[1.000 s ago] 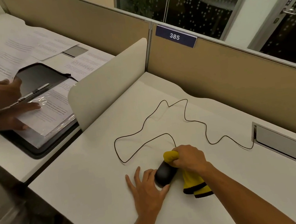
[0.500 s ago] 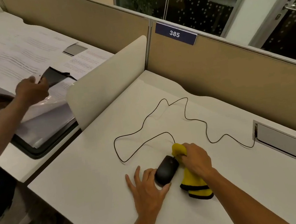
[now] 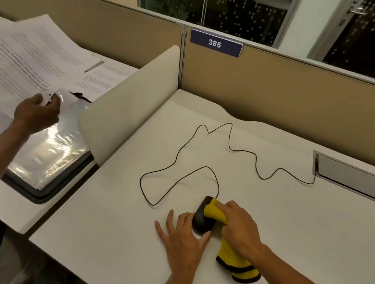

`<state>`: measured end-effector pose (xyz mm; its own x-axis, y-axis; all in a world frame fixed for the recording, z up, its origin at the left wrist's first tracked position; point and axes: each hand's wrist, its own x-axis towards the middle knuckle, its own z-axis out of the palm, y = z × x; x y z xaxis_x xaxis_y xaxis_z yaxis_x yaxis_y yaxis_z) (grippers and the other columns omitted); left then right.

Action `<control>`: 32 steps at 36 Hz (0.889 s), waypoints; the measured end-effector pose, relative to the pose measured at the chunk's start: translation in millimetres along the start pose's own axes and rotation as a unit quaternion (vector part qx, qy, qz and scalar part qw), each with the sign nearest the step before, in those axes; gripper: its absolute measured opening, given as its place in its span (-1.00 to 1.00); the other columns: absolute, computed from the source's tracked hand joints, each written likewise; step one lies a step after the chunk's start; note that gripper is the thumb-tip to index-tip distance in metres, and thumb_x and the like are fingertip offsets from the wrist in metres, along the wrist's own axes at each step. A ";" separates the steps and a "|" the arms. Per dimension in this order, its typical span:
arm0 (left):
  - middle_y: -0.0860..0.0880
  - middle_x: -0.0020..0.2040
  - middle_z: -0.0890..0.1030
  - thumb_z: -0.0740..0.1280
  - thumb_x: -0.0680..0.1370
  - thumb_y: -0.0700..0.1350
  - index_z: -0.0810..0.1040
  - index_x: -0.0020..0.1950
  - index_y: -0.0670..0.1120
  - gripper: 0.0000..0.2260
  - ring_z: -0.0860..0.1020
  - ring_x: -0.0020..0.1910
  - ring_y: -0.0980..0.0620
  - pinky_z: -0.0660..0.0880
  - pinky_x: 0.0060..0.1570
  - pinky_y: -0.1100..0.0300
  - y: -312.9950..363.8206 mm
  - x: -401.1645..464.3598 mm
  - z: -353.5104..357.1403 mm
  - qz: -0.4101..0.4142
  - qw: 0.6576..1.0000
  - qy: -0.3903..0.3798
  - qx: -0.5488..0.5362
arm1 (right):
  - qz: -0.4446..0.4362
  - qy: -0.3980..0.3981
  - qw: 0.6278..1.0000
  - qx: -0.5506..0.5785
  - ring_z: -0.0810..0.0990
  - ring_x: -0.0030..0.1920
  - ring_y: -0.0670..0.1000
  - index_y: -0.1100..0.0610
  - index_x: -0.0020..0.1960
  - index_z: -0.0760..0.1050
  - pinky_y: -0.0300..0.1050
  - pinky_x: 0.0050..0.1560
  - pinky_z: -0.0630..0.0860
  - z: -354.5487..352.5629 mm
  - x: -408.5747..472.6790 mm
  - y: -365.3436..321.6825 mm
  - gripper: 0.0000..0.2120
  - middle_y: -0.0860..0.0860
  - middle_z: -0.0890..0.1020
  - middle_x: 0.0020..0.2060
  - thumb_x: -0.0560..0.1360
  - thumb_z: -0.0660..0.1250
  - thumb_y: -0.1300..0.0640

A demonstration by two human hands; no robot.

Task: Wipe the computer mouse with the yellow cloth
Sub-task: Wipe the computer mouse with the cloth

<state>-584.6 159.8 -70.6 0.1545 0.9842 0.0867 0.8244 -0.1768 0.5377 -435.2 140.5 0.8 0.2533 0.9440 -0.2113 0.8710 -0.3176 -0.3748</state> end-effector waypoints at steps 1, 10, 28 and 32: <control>0.19 0.06 0.59 0.40 0.32 0.36 0.56 0.12 0.09 -0.50 0.40 0.40 -0.11 0.12 0.41 -0.37 -0.1 0.3 0.2 0.000 1.000 -0.004 0.003 | -0.009 -0.001 1.000 -0.022 0.46 0.02 0.00 -0.23 0.38 0.36 -0.13 -0.07 0.51 0.7 -3.4 -0.2 -0.40 -0.10 0.48 0.09 0.45 0.20 0.27; 0.16 0.13 0.60 0.41 0.32 0.33 0.57 0.16 0.10 -0.49 0.37 0.41 -0.11 0.10 0.42 -0.37 -2.8 -0.6 3.3 -0.005 1.000 -0.026 0.016 | -0.078 -0.076 0.991 -0.076 0.42 0.12 0.01 -0.27 0.38 0.34 -0.12 0.02 0.48 -3.2 -20.1 2.5 -0.43 -0.14 0.45 0.24 0.48 0.18 0.22; 0.17 0.11 0.59 0.20 0.33 0.47 0.57 0.16 0.09 -0.39 0.39 0.40 -0.11 0.09 0.42 -0.36 -1.3 0.2 2.4 -0.001 1.000 -0.010 0.014 | 0.209 -0.063 0.918 0.331 0.53 0.12 0.09 0.17 0.40 0.42 -0.05 0.16 0.43 -43.9 17.6 8.0 -0.60 0.12 0.55 0.26 0.57 0.25 0.26; 0.18 0.12 0.58 0.18 0.34 0.48 0.57 0.17 0.10 -0.39 0.38 0.42 -0.10 0.09 0.42 -0.36 -2.5 0.5 2.8 -0.002 0.999 -0.022 0.023 | 0.245 -0.066 0.915 0.312 0.57 0.02 0.10 0.12 0.28 0.47 0.01 0.06 0.53 -41.4 38.0 1.5 -0.60 0.09 0.58 0.04 0.48 0.41 0.07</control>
<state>-585.0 160.6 -74.2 0.1736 0.9837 0.0465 0.8488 -0.1734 0.4995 -406.8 179.6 29.6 0.4608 0.6683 -0.5840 0.2448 -0.7282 -0.6402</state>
